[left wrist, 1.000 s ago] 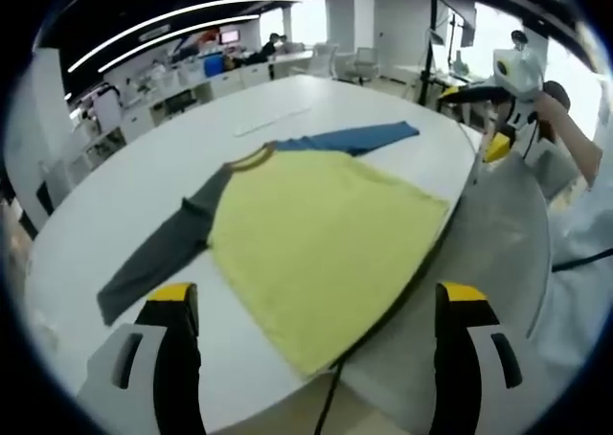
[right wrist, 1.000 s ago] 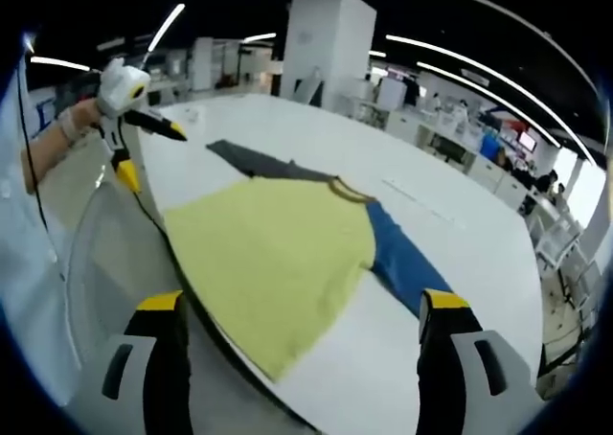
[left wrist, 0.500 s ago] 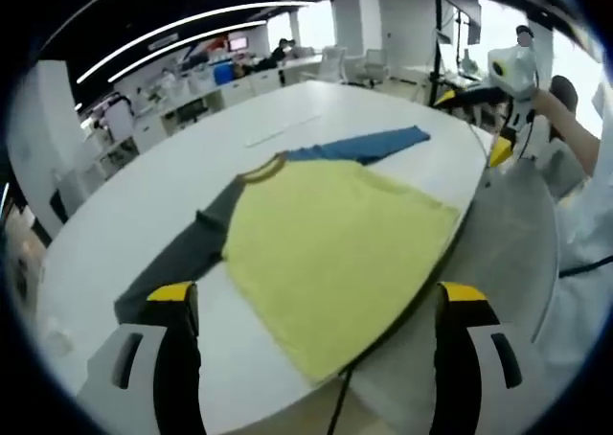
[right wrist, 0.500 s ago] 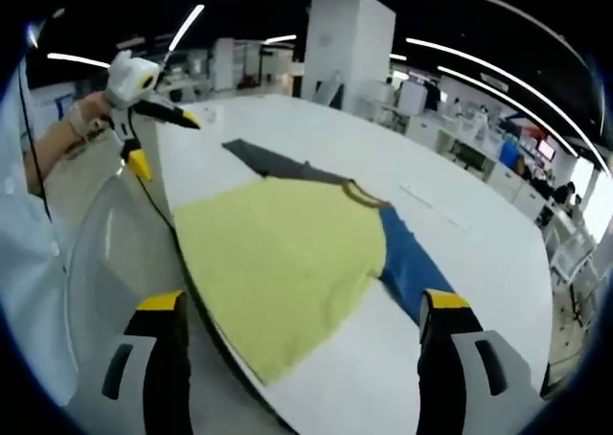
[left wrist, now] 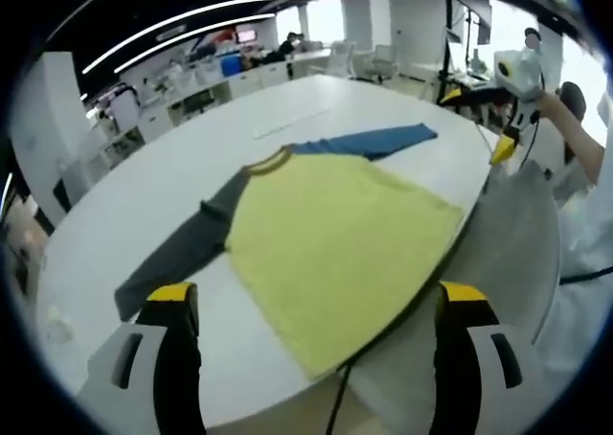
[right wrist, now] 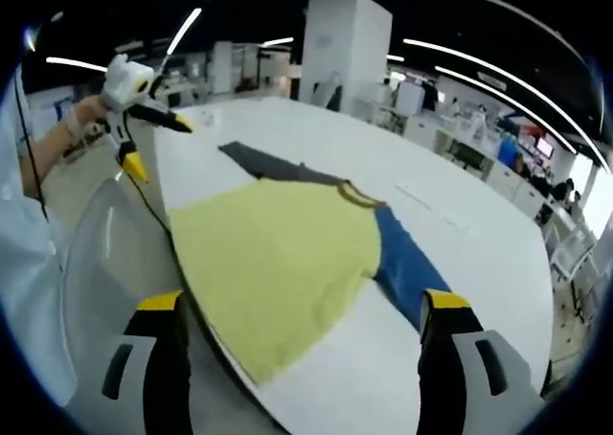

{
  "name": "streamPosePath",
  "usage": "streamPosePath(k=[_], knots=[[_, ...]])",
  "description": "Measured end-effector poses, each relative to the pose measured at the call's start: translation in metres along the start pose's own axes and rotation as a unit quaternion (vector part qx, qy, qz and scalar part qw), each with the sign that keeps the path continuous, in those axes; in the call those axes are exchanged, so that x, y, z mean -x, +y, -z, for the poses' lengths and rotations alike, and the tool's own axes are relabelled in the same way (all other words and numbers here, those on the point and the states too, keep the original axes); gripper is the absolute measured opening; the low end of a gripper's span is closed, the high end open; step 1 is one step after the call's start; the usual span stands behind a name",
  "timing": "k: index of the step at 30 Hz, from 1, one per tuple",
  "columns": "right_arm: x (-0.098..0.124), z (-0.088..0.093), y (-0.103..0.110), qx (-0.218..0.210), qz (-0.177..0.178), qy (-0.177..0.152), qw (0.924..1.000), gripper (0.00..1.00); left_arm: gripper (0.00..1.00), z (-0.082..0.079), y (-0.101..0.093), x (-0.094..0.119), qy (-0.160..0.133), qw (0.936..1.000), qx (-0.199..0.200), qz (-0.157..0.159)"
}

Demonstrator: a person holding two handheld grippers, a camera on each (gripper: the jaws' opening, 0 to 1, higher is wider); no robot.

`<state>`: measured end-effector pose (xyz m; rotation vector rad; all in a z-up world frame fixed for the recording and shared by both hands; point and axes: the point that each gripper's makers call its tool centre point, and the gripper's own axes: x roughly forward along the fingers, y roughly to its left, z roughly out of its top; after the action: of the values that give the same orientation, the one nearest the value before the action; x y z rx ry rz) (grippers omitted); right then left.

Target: Fold the garment on the visible template until the final outline fits inside the template.

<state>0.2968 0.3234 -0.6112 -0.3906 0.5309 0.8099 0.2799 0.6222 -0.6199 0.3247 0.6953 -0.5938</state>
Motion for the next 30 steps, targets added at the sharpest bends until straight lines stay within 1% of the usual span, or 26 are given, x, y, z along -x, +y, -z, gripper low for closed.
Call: streamPosePath(k=[5,12,15,20,24,27,30], knots=[[0.001,0.000,0.000,-0.001,0.002,0.002,1.0000,1.00,1.00,0.000,-0.003,0.000,0.000,1.0000,0.003,0.004],[0.001,0.001,-0.010,-0.005,0.010,-0.001,0.9999,1.00,1.00,-0.002,-0.005,0.000,-0.002,1.0000,0.008,0.001],[0.000,0.006,-0.017,-0.005,0.016,0.005,0.9998,1.00,1.00,-0.002,-0.003,0.001,-0.002,0.9999,0.008,-0.006],[0.000,0.011,-0.028,-0.015,0.019,0.004,0.9997,1.00,1.00,-0.003,-0.004,0.000,-0.002,0.9999,0.009,-0.005],[0.001,0.014,-0.042,-0.035,0.026,-0.003,0.9990,1.00,1.00,-0.005,-0.004,0.000,-0.006,0.9999,0.010,-0.009],[0.002,0.019,-0.049,-0.043,0.027,0.005,0.9987,0.97,1.00,-0.006,-0.005,0.000,-0.005,0.9999,0.009,-0.008],[0.002,0.024,-0.058,-0.045,0.034,0.009,0.9984,0.96,1.00,-0.008,-0.006,0.000,-0.006,0.9999,0.009,-0.007]])
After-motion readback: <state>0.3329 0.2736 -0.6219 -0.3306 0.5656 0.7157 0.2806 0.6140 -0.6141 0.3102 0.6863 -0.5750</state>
